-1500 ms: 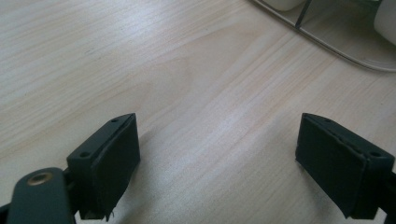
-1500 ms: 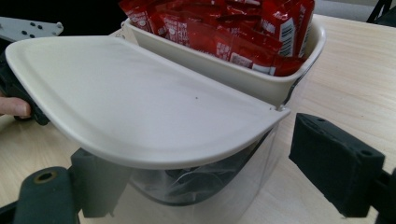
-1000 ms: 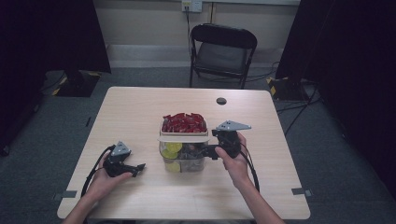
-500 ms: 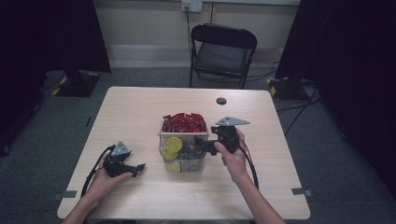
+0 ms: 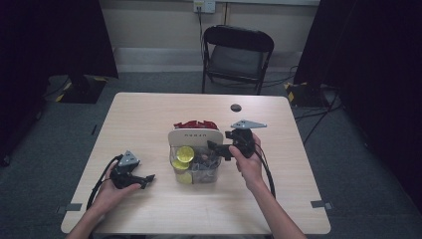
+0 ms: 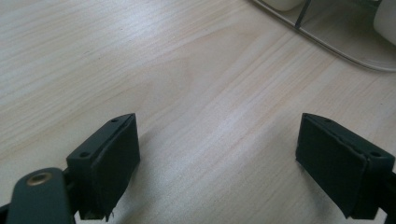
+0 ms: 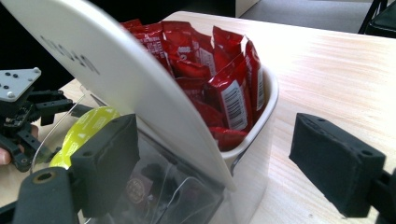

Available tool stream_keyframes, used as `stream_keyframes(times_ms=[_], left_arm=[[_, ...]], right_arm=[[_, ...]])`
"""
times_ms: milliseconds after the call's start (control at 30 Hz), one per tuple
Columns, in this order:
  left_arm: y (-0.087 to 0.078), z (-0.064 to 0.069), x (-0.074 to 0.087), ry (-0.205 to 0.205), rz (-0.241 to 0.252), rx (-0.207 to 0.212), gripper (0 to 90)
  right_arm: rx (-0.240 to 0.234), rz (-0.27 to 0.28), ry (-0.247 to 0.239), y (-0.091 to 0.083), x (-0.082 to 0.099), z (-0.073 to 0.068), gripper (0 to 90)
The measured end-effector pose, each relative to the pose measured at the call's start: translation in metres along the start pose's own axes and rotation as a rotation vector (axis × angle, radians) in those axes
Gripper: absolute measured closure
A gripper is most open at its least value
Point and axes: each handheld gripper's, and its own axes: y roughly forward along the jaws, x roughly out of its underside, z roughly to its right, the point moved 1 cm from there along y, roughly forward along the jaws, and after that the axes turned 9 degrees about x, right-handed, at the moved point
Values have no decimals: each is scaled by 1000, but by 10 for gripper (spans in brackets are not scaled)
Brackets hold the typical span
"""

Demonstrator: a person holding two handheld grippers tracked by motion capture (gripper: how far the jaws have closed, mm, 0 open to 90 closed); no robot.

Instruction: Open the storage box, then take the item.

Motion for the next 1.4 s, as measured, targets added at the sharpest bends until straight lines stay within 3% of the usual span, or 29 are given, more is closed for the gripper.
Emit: stream_keyframes(times_ms=[467, 700, 933, 1200, 1400], left_arm=[[-1, -1, 0, -13, 11, -9, 160], [-3, 1, -3, -32, -19, -24, 187], [-10, 3, -8, -40, 31, -2, 205], [-18, 8, -16, -57, 76, 65, 229], [-28, 20, -25, -43, 126, 93, 244]], right_arm=[[12, 38, 18, 0, -5, 8, 141], [21, 44, 17, -1, -6, 7, 142], [16, 39, 10, -1, -7, 8, 138], [0, 27, 14, 2, -8, 10, 122], [6, 28, 12, 1, -8, 9, 124]])
